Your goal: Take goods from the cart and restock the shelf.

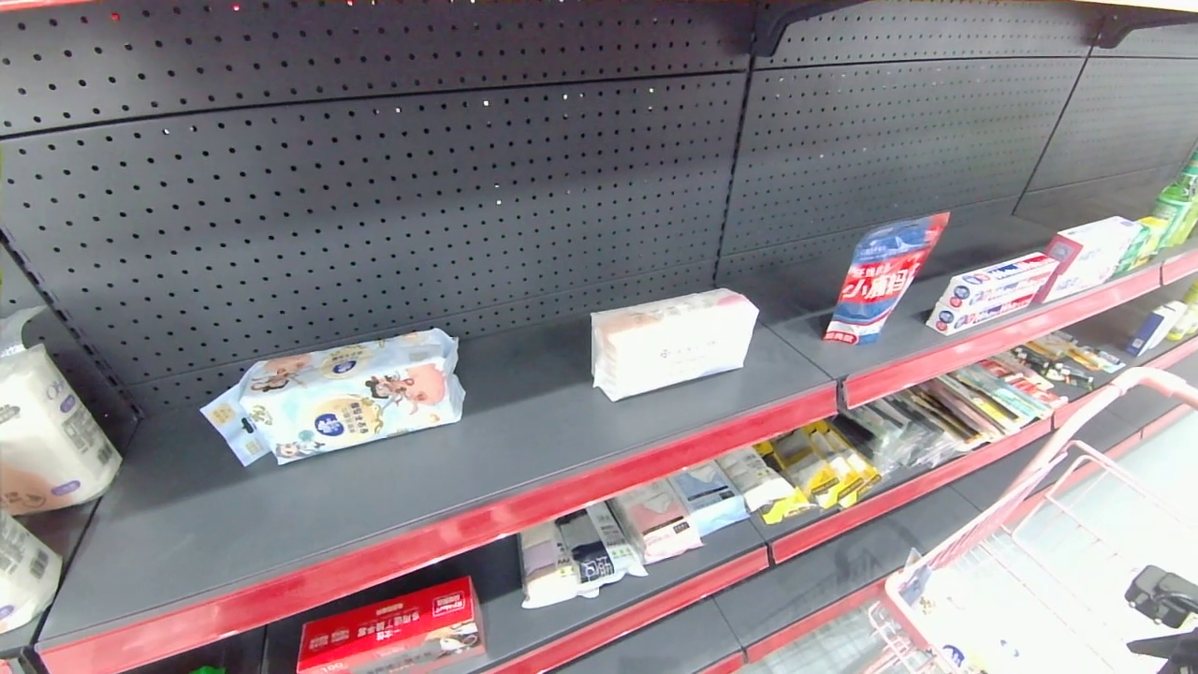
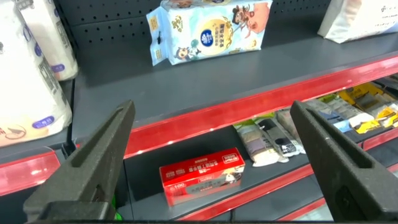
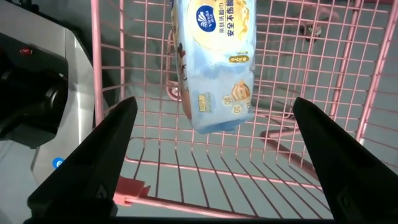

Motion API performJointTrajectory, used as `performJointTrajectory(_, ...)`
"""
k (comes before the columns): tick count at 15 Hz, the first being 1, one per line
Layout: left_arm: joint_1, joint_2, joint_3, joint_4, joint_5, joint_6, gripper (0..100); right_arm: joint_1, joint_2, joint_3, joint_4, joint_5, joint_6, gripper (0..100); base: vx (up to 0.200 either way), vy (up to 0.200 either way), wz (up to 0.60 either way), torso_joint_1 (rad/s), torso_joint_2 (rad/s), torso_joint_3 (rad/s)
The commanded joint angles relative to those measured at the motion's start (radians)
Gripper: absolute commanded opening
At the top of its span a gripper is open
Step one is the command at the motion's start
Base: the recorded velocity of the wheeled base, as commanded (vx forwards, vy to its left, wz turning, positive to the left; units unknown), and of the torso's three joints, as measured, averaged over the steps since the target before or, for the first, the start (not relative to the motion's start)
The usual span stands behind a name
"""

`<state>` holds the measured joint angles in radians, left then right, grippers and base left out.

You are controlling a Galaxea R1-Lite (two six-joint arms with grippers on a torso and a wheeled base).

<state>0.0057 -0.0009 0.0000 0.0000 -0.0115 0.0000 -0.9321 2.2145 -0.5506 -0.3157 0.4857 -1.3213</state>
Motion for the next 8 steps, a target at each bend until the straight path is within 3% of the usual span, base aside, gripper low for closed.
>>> performJointTrajectory(1, 0.0, 0.001, 0.0, 0.0, -0.001, 0.0, 100, -0.001, -0.002, -0.002, 0.0, 0.001, -0.001, 100, 0.0, 0.0, 0.0, -0.144, 0.31, 0.163)
performJointTrajectory(8, 0.0, 0.001, 0.0, 0.0, -0.001, 0.0, 100, -0.002, -0.004, 0.001, 0.0, 0.001, -0.019, 100, 0.0, 0.0, 0.0, -0.152, 0.34, 0.182)
